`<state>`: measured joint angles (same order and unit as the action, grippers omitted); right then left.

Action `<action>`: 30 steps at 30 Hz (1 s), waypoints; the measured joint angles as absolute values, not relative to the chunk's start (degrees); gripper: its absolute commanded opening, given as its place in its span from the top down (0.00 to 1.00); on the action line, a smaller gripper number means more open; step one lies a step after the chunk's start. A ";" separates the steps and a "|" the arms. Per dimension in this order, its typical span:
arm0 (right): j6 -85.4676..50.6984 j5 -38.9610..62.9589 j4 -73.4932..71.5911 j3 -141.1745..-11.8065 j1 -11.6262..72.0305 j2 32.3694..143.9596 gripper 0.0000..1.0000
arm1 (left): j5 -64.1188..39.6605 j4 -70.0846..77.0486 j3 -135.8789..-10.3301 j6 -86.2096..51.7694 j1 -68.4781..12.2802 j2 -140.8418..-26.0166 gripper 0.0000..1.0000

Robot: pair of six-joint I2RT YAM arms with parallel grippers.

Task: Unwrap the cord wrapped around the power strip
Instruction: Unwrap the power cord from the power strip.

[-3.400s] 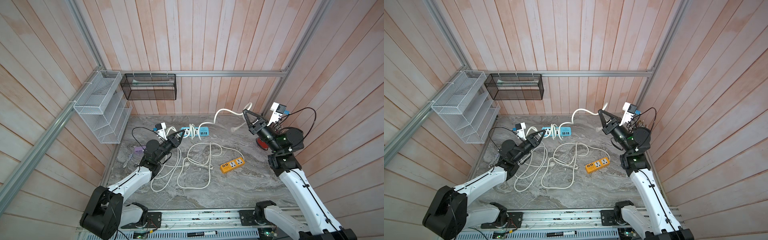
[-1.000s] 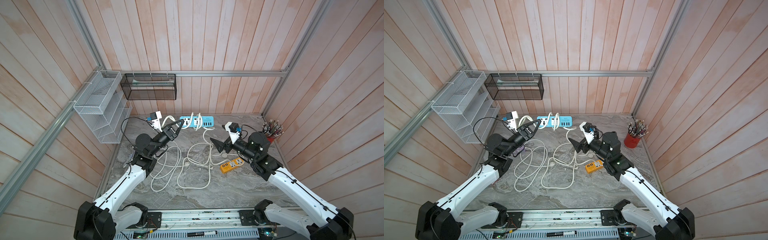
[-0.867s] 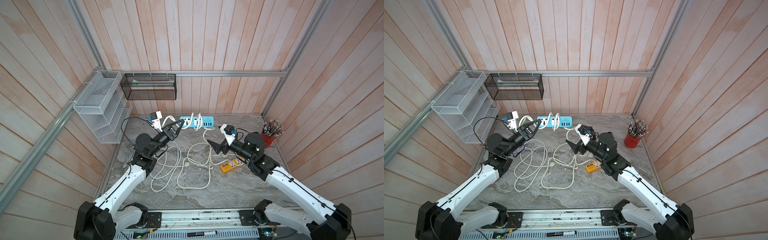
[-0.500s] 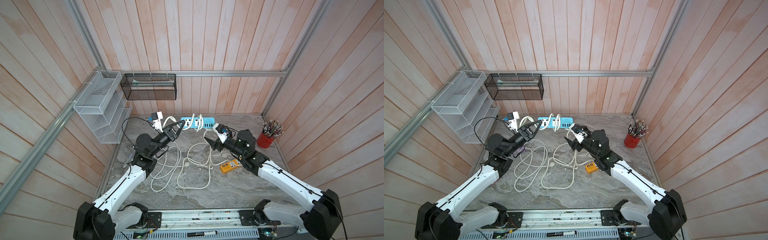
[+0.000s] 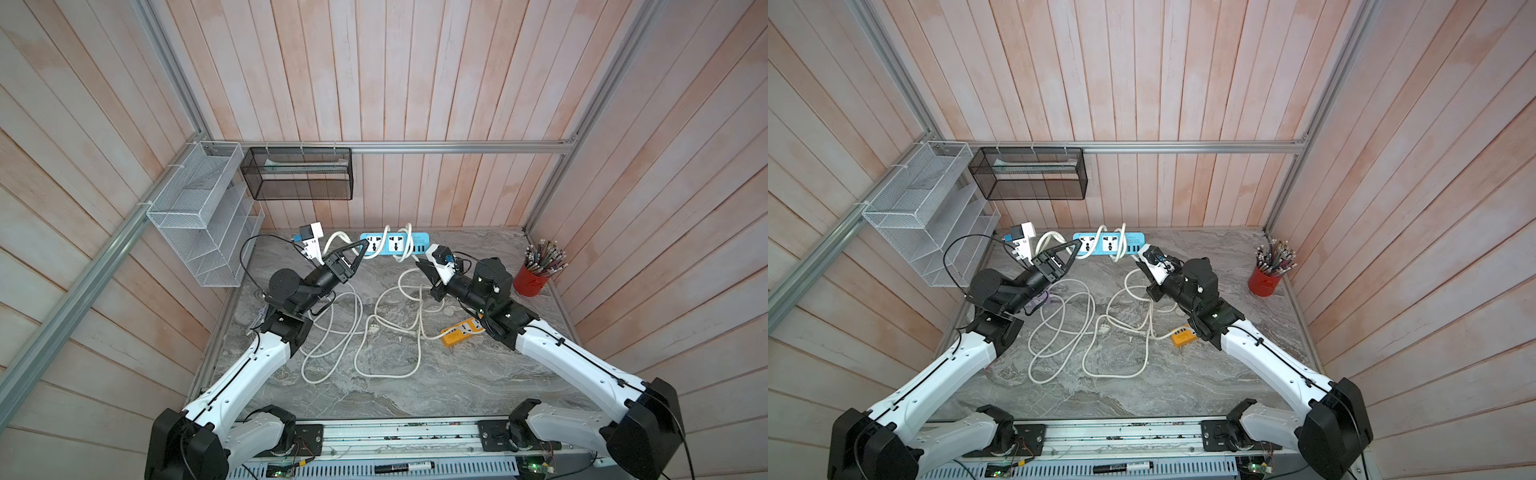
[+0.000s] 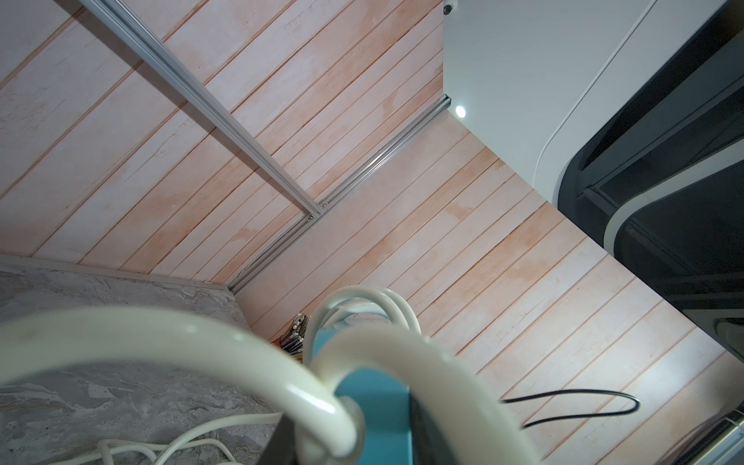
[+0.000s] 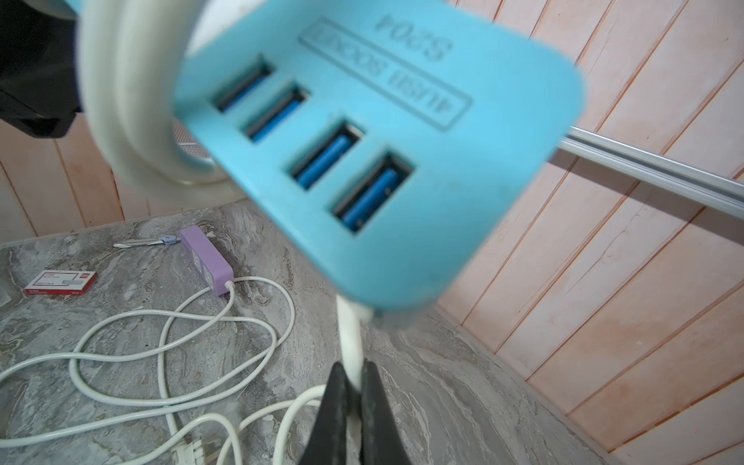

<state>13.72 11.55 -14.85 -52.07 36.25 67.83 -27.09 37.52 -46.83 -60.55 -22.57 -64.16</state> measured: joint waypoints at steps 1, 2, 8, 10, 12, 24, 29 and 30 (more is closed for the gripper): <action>13.34 11.46 -14.90 -52.07 36.29 67.66 1.00 | -27.16 37.82 -46.83 -60.73 -22.57 -64.16 1.00; 12.97 11.18 -14.94 -52.07 36.29 67.68 1.00 | -27.24 38.24 -46.83 -60.93 -22.59 -64.16 1.00; 9.04 9.21 -17.12 -54.06 35.07 73.41 1.00 | -26.04 37.80 -46.78 -61.14 -23.97 -64.16 1.00; 7.25 8.67 -18.48 -55.64 33.71 75.61 1.00 | -24.73 37.06 -46.48 -61.10 -24.18 -64.16 1.00; 5.43 7.70 -19.66 -57.19 31.88 77.25 1.00 | -24.62 37.04 -45.71 -61.39 -24.95 -64.01 1.00; 1.85 7.84 -23.62 -58.48 27.38 71.16 1.00 | -24.10 36.80 -40.42 -61.91 -26.44 -61.04 1.00; 1.41 13.13 -21.50 -58.48 27.75 63.31 1.00 | -23.53 37.06 -40.42 -61.01 -26.41 -61.12 1.00; 1.41 14.61 -20.53 -58.54 27.94 61.76 1.00 | -23.53 37.39 -40.42 -60.88 -26.35 -61.25 1.00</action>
<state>1.41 14.61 -20.53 -58.54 27.94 61.76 -23.53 37.39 -40.42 -60.88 -26.35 -61.25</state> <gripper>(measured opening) 0.068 0.294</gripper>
